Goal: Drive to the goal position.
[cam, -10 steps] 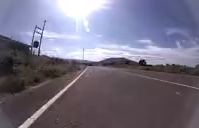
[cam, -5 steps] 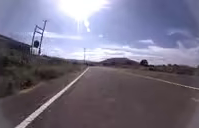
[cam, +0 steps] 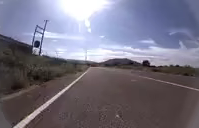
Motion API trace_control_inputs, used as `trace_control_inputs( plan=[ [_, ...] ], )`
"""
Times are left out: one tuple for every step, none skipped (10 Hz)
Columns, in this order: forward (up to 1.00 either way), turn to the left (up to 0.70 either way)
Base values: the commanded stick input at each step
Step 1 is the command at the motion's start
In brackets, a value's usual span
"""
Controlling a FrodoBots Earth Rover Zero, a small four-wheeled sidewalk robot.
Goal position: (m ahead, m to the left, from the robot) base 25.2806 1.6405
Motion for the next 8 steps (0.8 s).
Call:
trace_control_inputs(
  plan=[
    [1.00,0.00],
    [1.00,0.00],
    [1.00,0.00],
    [1.00,0.00],
    [1.00,0.00],
    [1.00,0.00],
    [1.00,0.00],
    [1.00,0.00]
  ],
)
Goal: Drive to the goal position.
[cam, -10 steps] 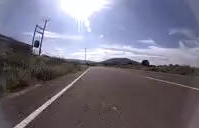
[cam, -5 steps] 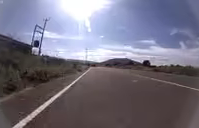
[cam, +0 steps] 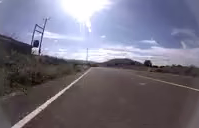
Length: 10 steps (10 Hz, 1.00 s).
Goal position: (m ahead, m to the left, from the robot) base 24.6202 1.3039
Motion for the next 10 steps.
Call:
trace_control_inputs(
  plan=[
    [1.00,0.00],
    [1.00,0.00],
    [1.00,0.00],
    [1.00,0.00],
    [1.00,0.00],
    [1.00,0.00],
    [1.00,0.00],
    [1.00,0.00],
    [1.00,0.00],
    [1.00,0.00]
  ],
)
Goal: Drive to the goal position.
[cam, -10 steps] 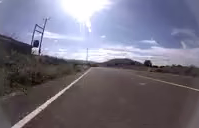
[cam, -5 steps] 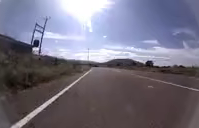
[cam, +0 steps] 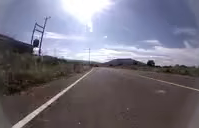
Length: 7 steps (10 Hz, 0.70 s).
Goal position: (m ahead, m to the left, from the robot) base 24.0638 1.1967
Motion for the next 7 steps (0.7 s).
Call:
trace_control_inputs(
  plan=[
    [1.00,0.00],
    [1.00,0.00],
    [1.00,0.00],
    [1.00,0.00],
    [1.00,0.00],
    [1.00,0.00],
    [1.00,0.00]
  ],
)
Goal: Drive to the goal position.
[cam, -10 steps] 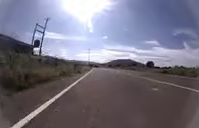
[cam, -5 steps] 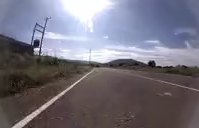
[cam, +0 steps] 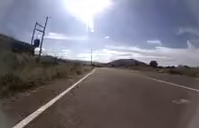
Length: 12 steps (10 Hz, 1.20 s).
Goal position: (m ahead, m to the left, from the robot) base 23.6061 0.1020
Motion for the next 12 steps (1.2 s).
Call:
trace_control_inputs(
  plan=[
    [1.00,0.00],
    [1.00,0.00],
    [1.00,0.00],
    [1.00,0.00],
    [1.00,0.00],
    [1.00,0.00],
    [1.00,0.00],
    [1.00,0.00],
    [1.00,0.00],
    [1.00,0.00],
    [1.00,0.00],
    [1.00,0.00]
  ],
)
